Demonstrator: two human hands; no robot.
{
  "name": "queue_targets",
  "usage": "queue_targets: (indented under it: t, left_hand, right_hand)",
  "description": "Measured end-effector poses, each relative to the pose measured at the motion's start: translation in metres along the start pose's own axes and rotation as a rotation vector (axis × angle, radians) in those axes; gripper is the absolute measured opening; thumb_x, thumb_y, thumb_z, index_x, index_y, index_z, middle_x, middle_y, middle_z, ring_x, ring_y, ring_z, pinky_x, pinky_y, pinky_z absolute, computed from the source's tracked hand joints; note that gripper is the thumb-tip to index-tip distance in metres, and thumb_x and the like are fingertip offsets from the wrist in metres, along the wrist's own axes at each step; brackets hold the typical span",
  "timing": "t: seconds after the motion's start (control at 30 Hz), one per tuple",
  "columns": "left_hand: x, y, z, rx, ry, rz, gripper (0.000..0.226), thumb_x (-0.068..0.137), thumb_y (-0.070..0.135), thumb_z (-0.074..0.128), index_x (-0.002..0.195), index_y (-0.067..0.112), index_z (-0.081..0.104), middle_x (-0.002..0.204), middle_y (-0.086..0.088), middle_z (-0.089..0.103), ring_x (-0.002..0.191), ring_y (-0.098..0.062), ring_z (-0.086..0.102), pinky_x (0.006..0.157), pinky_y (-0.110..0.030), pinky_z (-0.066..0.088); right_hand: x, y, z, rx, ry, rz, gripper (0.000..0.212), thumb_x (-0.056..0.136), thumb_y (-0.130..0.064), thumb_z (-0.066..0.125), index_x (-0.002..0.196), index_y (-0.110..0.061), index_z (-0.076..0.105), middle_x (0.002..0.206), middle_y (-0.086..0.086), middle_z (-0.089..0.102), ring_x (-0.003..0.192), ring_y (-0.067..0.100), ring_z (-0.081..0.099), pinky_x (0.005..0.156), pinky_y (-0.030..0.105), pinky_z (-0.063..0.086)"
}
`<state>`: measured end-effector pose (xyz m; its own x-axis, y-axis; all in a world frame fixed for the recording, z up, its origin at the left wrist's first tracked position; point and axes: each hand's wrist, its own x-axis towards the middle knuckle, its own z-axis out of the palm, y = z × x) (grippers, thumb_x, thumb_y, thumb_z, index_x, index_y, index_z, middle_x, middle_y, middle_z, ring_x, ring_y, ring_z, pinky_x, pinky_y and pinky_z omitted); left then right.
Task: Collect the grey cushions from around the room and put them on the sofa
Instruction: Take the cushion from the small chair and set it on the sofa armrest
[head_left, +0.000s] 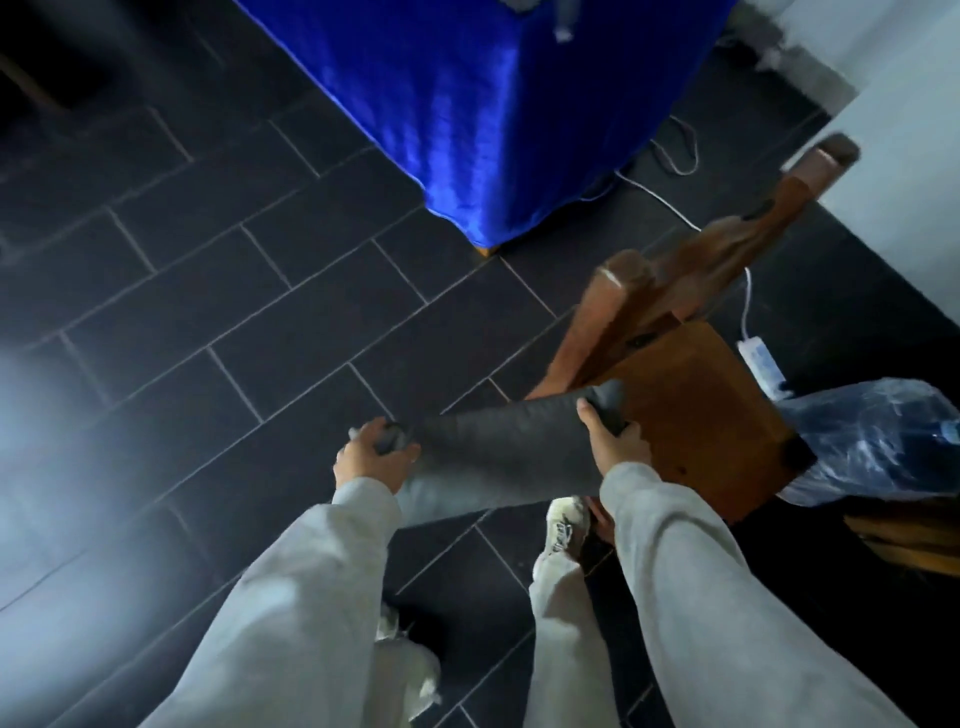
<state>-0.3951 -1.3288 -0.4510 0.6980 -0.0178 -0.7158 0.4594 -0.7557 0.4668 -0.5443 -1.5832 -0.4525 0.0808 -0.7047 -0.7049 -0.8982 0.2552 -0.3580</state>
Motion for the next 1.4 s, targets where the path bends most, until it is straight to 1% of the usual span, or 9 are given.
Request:
queue_targets:
  t: [0.2, 0.3, 0.43, 0.63, 0.83, 0.97, 1.07, 1.23, 1.4]
  left_hand:
    - [-0.022, -0.062, -0.211, -0.429, 0.263, -0.048, 0.077, 0.074, 0.034, 0.087, 0.142, 0.029, 0.051, 0.122, 0.003, 0.066, 0.108, -0.026, 0.064, 0.094, -0.035, 0.049]
    - [-0.036, -0.086, -0.317, -0.570, 0.361, 0.024, 0.050, 0.077, 0.024, 0.087, 0.123, 0.020, 0.068, 0.114, -0.002, 0.072, 0.114, -0.029, 0.067, 0.097, -0.033, 0.050]
    - [-0.073, -0.111, -0.425, -0.742, 0.453, 0.196, 0.071, 0.071, 0.020, 0.086, 0.138, 0.030, 0.064, 0.117, 0.012, 0.074, 0.124, -0.016, 0.063, 0.099, -0.019, 0.048]
    - [-0.114, -0.145, -0.545, -1.054, 0.652, 0.274, 0.091, 0.082, 0.000, 0.079, 0.154, 0.037, 0.038, 0.149, -0.011, 0.053, 0.131, -0.021, 0.057, 0.116, -0.042, 0.037]
    - [-0.108, -0.176, -0.636, -1.331, 0.914, 0.292, 0.020, 0.096, 0.001, 0.061, 0.108, 0.015, 0.069, 0.084, 0.012, 0.075, 0.076, 0.000, 0.068, 0.079, -0.022, 0.049]
    - [-0.102, -0.183, -0.682, -1.357, 1.011, 0.329, 0.024, 0.097, 0.008, 0.061, 0.113, 0.020, 0.073, 0.099, 0.011, 0.076, 0.093, -0.003, 0.069, 0.080, -0.021, 0.053]
    - [-0.093, -0.194, -0.714, -1.369, 1.137, 0.331, 0.040, 0.098, 0.003, 0.059, 0.136, 0.014, 0.063, 0.128, -0.009, 0.068, 0.122, -0.022, 0.062, 0.107, -0.037, 0.048]
    - [-0.083, -0.239, -0.752, -1.443, 1.324, 0.156, 0.053, 0.097, 0.008, 0.064, 0.147, 0.014, 0.051, 0.146, -0.015, 0.055, 0.132, -0.022, 0.055, 0.110, -0.039, 0.044]
    - [-0.053, -0.293, -0.814, -1.434, 1.381, 0.127, 0.048, 0.094, 0.007, 0.066, 0.141, 0.008, 0.055, 0.137, -0.019, 0.062, 0.122, -0.025, 0.062, 0.098, -0.034, 0.052]
  right_hand:
    - [-0.163, -0.082, 0.104, 0.051, -0.134, -0.116, 0.109, 0.072, -0.087, 0.059, 0.155, -0.019, 0.041, 0.160, 0.015, 0.039, 0.143, 0.041, 0.041, 0.119, 0.052, 0.029]
    - [-0.245, -0.134, 0.138, 0.108, -0.252, -0.188, 0.106, 0.071, -0.087, 0.061, 0.151, -0.020, 0.045, 0.153, 0.012, 0.049, 0.138, 0.039, 0.046, 0.117, 0.051, 0.033]
    - [-0.331, -0.192, 0.170, 0.147, -0.349, -0.316, 0.102, 0.065, -0.088, 0.064, 0.141, -0.020, 0.057, 0.143, 0.006, 0.058, 0.132, 0.032, 0.053, 0.113, 0.045, 0.037]
    - [-0.457, -0.291, 0.252, 0.205, -0.516, -0.614, 0.060, 0.069, -0.079, 0.072, 0.098, -0.029, 0.059, 0.088, -0.015, 0.056, 0.083, 0.013, 0.057, 0.083, 0.031, 0.038]
    - [-0.536, -0.381, 0.335, 0.306, -0.652, -0.921, 0.050, 0.087, -0.042, 0.079, 0.122, -0.014, 0.056, 0.101, -0.011, 0.060, 0.083, -0.005, 0.059, 0.069, 0.011, 0.042]
    - [-0.579, -0.422, 0.390, 0.205, -0.802, -1.033, 0.041, 0.090, -0.031, 0.078, 0.122, -0.011, 0.063, 0.113, 0.000, 0.071, 0.085, -0.010, 0.065, 0.070, 0.004, 0.045]
    - [-0.616, -0.449, 0.431, 0.087, -0.907, -1.137, 0.043, 0.089, -0.026, 0.079, 0.128, -0.014, 0.064, 0.119, 0.000, 0.073, 0.097, -0.005, 0.068, 0.079, 0.006, 0.049]
    - [-0.680, -0.479, 0.501, -0.056, -0.998, -1.221, 0.051, 0.087, -0.027, 0.081, 0.134, -0.018, 0.062, 0.125, 0.000, 0.070, 0.116, 0.016, 0.066, 0.107, 0.041, 0.050]
    - [-0.741, -0.497, 0.592, -0.120, -1.051, -1.313, 0.052, 0.086, -0.025, 0.083, 0.133, -0.020, 0.062, 0.121, -0.008, 0.070, 0.103, -0.008, 0.065, 0.089, 0.011, 0.049]
